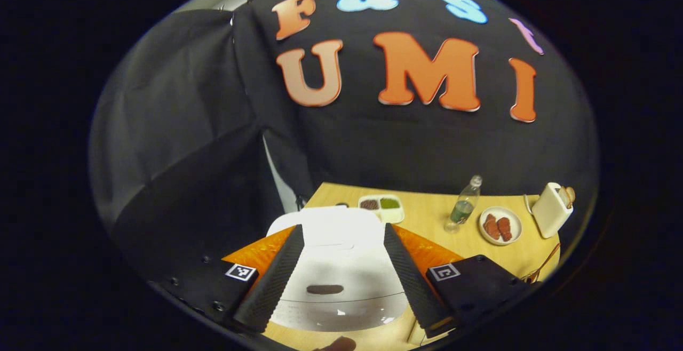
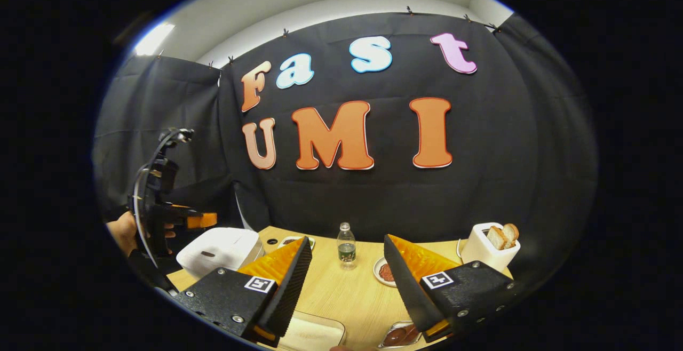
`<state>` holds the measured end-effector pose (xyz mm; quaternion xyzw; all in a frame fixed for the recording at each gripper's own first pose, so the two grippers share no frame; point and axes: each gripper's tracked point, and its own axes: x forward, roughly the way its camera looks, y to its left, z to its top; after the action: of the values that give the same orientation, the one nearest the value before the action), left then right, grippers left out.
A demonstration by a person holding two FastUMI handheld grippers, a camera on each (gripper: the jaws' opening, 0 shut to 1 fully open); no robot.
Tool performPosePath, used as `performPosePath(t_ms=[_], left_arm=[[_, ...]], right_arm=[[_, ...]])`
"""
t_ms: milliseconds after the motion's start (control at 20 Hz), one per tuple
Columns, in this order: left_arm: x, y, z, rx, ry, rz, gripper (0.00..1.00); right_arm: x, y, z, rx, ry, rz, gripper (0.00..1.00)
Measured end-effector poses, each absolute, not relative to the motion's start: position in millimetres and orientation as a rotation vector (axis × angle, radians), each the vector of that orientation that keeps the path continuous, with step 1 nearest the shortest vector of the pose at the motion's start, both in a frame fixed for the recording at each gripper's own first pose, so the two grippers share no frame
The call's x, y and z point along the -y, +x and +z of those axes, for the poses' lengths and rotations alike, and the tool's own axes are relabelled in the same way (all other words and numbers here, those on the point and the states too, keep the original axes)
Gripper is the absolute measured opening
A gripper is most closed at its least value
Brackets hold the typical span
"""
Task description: Close the left gripper, press the button to open the rice cooker; take a wooden spoon from the chopstick holder with the right hand, scoop a spoonful of rice and pour it into the rice cooker, then put the wooden spoon back into the chopstick holder.
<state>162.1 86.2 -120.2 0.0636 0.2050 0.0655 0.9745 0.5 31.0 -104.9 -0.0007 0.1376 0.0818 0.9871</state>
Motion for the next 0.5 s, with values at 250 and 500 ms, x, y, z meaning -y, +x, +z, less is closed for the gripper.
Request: performPosePath(t_ms=[250, 500], left_arm=[[-40, 106, -64, -0.187, 0.076, 0.023, 1.00], [-18, 78, -39, -0.062, 0.052, -0.027, 1.00]], right_arm=[[-41, 2, -90, -0.219, -0.046, 0.151, 0.85], [-54, 2, -75, -0.168, -0.064, 0.163, 0.85]])
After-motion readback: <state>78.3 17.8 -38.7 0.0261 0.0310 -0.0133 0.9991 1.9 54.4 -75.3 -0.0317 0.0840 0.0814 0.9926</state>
